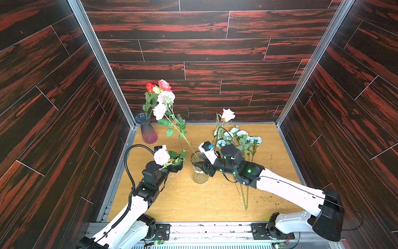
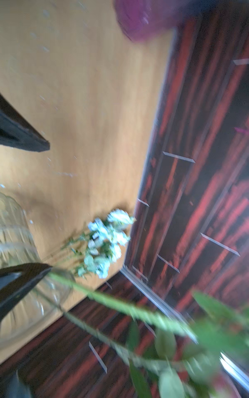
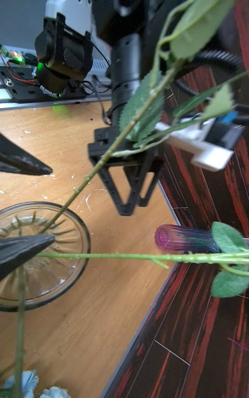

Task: Pick out blue flowers from the vase
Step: Pick up the flower from the vase.

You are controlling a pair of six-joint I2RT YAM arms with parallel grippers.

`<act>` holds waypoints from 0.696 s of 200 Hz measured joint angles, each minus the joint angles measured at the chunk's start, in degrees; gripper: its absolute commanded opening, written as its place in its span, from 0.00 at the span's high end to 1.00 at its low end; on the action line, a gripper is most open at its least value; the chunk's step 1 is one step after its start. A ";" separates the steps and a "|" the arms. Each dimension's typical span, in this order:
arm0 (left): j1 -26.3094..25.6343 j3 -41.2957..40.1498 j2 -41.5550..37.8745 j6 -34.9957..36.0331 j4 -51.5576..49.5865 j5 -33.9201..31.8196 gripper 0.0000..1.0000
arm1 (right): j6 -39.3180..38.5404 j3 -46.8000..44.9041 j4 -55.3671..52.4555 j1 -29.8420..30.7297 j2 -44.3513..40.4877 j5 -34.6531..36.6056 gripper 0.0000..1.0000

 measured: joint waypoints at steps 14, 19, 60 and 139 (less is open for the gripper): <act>0.00 1.79 0.90 0.00 0.66 1.55 0.20 | 0.00 -2.19 0.70 0.00 -1.44 -0.07 0.53; 0.00 2.43 1.42 -0.02 0.96 2.21 0.21 | 0.00 -2.93 1.05 0.00 -1.97 -0.11 0.53; 0.00 6.95 8.00 -0.55 2.36 8.17 0.31 | -0.22 -5.92 2.69 0.00 -4.61 -0.09 0.53; 0.00 11.28 12.55 -1.84 2.75 13.27 0.52 | -1.31 -10.01 5.75 0.00 -5.68 0.00 0.54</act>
